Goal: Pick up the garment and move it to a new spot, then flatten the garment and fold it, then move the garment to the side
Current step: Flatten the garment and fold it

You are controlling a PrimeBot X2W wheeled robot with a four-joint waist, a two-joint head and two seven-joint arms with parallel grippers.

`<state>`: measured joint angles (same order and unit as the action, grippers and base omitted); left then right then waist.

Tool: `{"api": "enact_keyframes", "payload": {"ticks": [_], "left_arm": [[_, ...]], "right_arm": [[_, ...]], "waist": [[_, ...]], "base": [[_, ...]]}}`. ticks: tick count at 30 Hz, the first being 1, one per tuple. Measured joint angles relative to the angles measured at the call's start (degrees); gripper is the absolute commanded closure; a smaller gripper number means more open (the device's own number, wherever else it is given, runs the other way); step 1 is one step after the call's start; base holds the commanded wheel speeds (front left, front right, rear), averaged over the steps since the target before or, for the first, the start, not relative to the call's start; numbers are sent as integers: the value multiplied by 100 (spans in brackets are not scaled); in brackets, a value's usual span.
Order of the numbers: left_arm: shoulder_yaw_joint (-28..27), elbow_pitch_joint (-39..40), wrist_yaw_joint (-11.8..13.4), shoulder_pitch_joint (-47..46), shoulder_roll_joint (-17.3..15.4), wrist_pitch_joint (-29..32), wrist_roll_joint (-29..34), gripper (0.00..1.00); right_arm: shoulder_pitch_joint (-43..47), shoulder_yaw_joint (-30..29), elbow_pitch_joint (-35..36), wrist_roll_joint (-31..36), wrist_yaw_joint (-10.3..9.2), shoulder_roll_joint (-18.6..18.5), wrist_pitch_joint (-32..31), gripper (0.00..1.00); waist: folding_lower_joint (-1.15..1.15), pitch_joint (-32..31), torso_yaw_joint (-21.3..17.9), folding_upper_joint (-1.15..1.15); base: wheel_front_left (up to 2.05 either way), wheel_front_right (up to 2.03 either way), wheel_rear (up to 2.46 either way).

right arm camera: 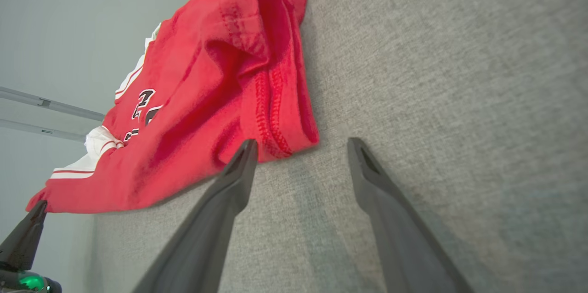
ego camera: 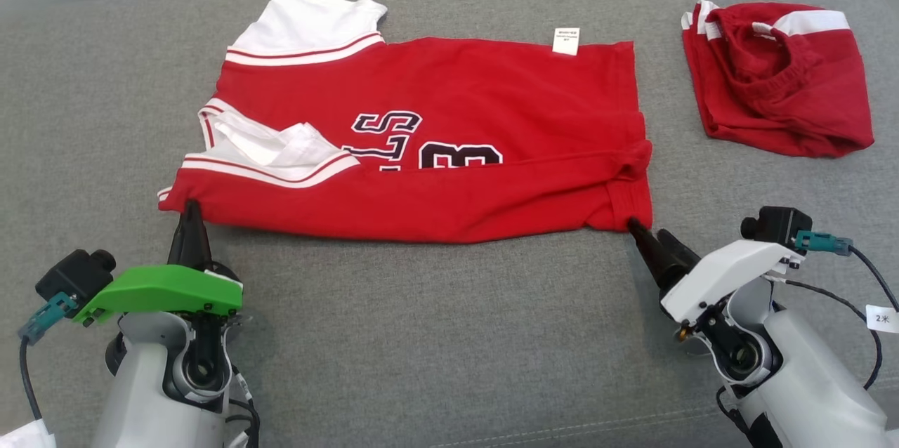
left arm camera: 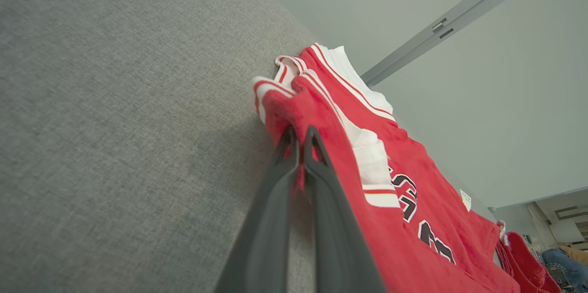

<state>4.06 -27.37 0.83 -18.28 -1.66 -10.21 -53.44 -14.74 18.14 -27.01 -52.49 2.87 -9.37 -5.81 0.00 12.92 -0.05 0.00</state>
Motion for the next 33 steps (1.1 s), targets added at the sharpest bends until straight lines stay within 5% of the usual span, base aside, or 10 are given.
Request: {"api": "enact_keyframes", "payload": {"ticks": [9, 10, 13, 16, 18, 33], "left_arm": [[216, 187, -32, -10, 10, -52, -220, 100], [235, 194, -32, -12, 9, -53, -245, 100], [257, 214, -32, -11, 12, -71, -271, 100], [309, 257, -38, -11, 12, -120, -286, 100], [328, 296, -43, -11, 12, -141, -286, 100], [226, 709, -90, 556, 14, -356, -410, 100]], "right_arm": [[-305, -88, -283, -99, -44, 56, 5, 0], [-349, -89, -319, -100, -42, 57, 7, 7], [-461, -73, -410, -103, -22, 74, 2, 62], [-505, -45, -485, -103, 18, 73, -3, 79], [-506, -11, -514, -103, 83, 71, -27, 100], [-98, 29, -387, -302, 313, -99, -60, 100]], "waist": [[0, 182, 259, 0], [0, 200, 288, 0], [0, 238, 353, 0], [0, 244, 374, 0], [0, 232, 375, 0], [0, -166, 291, 0]], "base": [[0, 0, 0], [0, 0, 0], [0, 0, 0], [0, 0, 0], [0, 0, 0], [0, 0, 0]]}}
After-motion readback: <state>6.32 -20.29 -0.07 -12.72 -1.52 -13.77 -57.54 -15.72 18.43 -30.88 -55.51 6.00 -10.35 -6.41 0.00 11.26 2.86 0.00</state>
